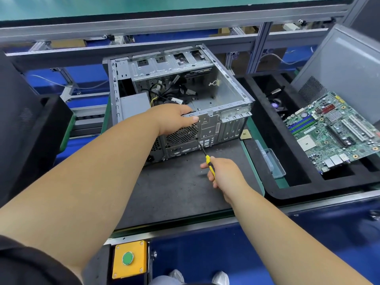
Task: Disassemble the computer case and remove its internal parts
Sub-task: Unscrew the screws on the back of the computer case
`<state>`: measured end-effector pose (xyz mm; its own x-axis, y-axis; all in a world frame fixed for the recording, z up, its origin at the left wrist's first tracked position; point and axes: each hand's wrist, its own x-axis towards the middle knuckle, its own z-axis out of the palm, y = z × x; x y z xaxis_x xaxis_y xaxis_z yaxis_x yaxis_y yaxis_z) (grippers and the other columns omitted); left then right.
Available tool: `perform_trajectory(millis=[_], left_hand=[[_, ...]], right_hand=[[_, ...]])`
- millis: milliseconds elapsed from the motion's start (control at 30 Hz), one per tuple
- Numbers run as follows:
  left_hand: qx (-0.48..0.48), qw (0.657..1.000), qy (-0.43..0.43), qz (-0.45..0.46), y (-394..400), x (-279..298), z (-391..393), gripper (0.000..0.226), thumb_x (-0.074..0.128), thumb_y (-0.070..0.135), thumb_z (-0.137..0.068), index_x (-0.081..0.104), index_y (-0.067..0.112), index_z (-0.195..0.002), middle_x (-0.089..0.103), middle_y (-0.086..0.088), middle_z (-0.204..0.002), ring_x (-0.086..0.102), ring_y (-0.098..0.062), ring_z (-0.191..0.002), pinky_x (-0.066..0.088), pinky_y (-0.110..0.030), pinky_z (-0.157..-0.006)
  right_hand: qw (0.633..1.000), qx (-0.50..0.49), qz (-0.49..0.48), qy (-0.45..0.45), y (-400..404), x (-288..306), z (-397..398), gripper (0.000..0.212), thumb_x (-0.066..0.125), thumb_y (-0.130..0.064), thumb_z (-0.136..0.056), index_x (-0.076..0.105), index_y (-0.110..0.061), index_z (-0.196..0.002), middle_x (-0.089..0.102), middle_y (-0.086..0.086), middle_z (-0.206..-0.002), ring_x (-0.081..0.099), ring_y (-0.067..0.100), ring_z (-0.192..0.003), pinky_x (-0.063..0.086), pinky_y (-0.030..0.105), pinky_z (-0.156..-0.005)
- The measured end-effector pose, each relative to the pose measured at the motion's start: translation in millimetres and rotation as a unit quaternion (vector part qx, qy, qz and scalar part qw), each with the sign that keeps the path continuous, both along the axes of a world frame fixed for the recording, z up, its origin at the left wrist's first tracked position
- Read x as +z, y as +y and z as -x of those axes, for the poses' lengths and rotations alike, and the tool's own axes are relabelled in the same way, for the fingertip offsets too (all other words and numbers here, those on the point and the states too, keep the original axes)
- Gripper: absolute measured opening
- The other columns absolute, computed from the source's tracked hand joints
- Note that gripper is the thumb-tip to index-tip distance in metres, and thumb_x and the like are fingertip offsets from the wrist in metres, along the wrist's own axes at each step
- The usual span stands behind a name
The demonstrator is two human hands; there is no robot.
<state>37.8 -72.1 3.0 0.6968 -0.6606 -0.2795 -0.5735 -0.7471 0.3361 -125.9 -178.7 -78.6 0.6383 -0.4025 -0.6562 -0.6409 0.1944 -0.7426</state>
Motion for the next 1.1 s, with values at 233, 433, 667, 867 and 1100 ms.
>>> perform_trajectory(millis=[233,433,667,867,1100], left_hand=[[-0.008,1.000,0.003,0.001,-0.3,0.2,-1.2,0.049,0.040,0.059,-0.097,0.047,0.037,-0.140,0.053,0.004,-0.141,0.048,-0.021,-0.127,0.038,-0.041,-0.107],[-0.009,1.000,0.003,0.007,0.3,-2.1,-3.1,0.048,0.040,0.060,-0.096,0.048,0.038,-0.139,0.054,0.005,-0.139,0.049,-0.021,-0.125,0.039,-0.041,-0.105],[-0.018,1.000,-0.004,0.010,0.4,-4.1,-5.5,0.043,0.040,0.060,-0.096,0.051,0.040,-0.133,0.059,0.005,-0.129,0.053,-0.020,-0.116,0.043,-0.042,-0.102],[-0.017,1.000,-0.001,0.013,0.7,-4.4,-5.9,0.041,0.041,0.059,-0.096,0.053,0.040,-0.131,0.060,0.006,-0.126,0.054,-0.020,-0.115,0.043,-0.043,-0.101],[-0.015,1.000,-0.005,0.010,0.6,-2.6,-3.7,0.042,0.040,0.059,-0.096,0.053,0.040,-0.131,0.060,0.006,-0.126,0.054,-0.020,-0.115,0.043,-0.043,-0.101]], right_hand=[[0.990,0.010,0.120,-0.072,-2.5,-16.1,3.8,0.030,0.052,-0.032,-0.097,0.062,-0.004,-0.094,0.050,0.004,-0.067,0.041,0.019,-0.060,0.034,0.031,-0.061],[0.998,-0.037,-0.018,-0.052,-1.9,-15.7,-3.4,0.015,0.060,-0.028,-0.096,0.064,-0.014,-0.090,0.052,0.000,-0.068,0.043,0.011,-0.050,0.035,0.020,-0.042],[0.980,-0.063,-0.189,-0.019,-9.9,-14.9,-3.1,0.046,0.046,-0.033,-0.103,0.071,-0.002,-0.081,0.061,0.005,-0.066,0.049,0.009,-0.045,0.041,0.020,-0.040],[0.993,-0.039,-0.103,-0.050,-9.8,-15.8,-5.2,0.024,0.064,-0.030,-0.095,0.062,-0.010,-0.081,0.060,0.001,-0.065,0.057,0.010,-0.043,0.042,0.021,-0.040],[0.998,0.004,0.005,-0.058,-4.8,-21.4,-5.3,0.023,0.069,-0.025,-0.091,0.049,-0.015,-0.085,0.052,0.003,-0.072,0.046,0.010,-0.049,0.039,0.021,-0.043]])
